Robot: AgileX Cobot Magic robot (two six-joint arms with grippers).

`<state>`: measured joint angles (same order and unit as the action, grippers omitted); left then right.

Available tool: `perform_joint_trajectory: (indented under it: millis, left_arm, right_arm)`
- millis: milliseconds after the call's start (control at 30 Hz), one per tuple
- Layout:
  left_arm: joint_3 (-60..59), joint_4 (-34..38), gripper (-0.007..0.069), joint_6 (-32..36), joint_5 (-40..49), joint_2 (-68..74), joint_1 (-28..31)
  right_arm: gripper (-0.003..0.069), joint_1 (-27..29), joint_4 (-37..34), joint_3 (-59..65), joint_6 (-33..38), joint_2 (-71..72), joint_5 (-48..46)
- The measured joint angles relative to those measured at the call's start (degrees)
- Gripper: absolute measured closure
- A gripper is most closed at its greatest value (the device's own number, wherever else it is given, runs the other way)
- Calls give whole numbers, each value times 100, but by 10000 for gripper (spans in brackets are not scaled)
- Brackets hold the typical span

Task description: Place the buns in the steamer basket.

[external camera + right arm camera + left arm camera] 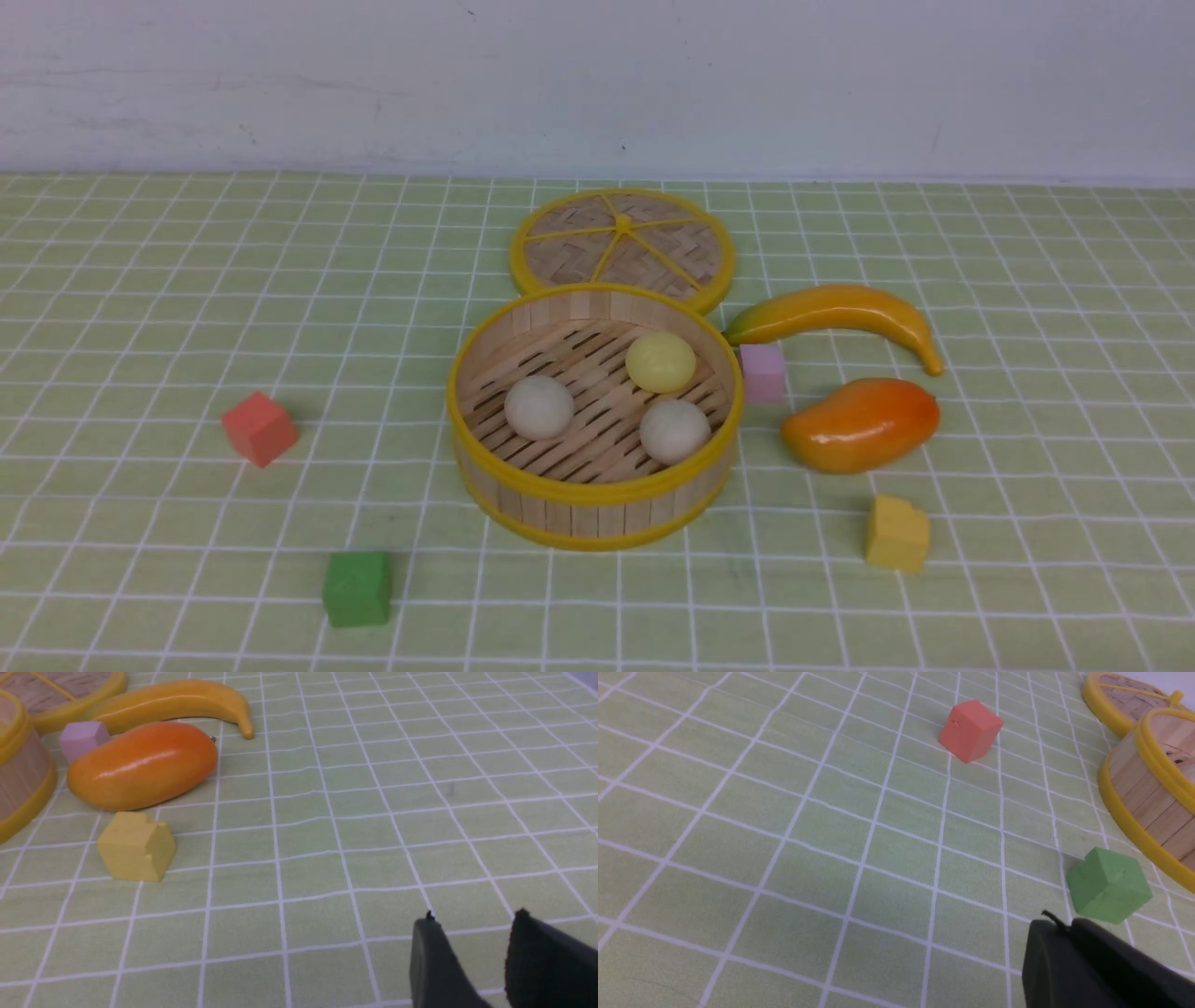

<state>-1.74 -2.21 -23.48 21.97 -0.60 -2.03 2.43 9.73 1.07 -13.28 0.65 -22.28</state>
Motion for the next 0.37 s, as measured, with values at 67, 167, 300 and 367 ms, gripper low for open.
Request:
perform_joint_trajectory:
  millis: [67, 167, 300, 367]
  left_arm:
    - [0, 0, 586, 0, 0, 0, 0]
    - [0, 0, 585, 0, 0, 0, 0]
    - [0, 0, 578, 0, 0, 0, 0]
    - [0, 0, 575, 0, 0, 0, 0]
  right_arm:
    - [419, 0, 0, 0, 2, 0, 0]
    - [419, 0, 0, 0, 2, 0, 0]
    - [419, -4, -6, 0, 2, 0, 0]
    - [419, -11, -6, 0, 2, 0, 0]
